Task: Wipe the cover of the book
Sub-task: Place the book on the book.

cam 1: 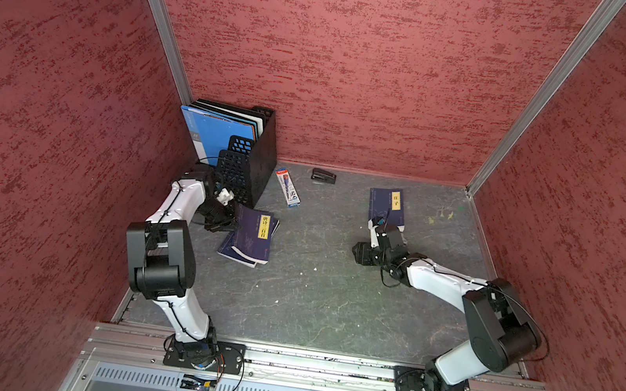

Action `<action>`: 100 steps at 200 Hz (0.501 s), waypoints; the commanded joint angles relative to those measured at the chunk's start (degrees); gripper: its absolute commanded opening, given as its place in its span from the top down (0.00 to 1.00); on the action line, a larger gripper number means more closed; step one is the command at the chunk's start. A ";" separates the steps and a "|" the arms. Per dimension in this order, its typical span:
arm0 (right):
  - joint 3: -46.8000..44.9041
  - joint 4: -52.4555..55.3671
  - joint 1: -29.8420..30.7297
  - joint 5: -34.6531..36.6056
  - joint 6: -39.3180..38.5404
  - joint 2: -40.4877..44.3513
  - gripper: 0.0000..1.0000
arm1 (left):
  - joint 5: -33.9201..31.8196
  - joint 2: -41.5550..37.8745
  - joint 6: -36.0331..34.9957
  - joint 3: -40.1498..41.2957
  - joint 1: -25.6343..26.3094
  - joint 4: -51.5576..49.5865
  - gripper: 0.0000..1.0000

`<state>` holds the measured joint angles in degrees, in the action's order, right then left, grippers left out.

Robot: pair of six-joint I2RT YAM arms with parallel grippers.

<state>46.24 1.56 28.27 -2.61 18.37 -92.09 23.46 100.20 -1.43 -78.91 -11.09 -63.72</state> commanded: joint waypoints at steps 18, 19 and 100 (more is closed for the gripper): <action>0.40 -1.71 -0.32 -0.56 -0.53 -0.35 0.32 | -8.09 2.05 -3.00 -2.30 1.47 -1.67 1.00; 0.41 -1.72 -0.37 -0.60 -0.53 -0.36 0.32 | -8.18 2.08 -3.02 -2.34 1.49 -1.67 1.00; 0.33 -1.61 -0.32 -0.74 -0.70 0.31 0.32 | -11.61 4.27 -5.51 -4.76 2.74 -1.58 0.96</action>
<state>46.24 1.45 28.27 -2.79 18.35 -92.38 15.31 103.26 -5.34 -82.50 -8.69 -65.14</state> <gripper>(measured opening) 0.684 0.106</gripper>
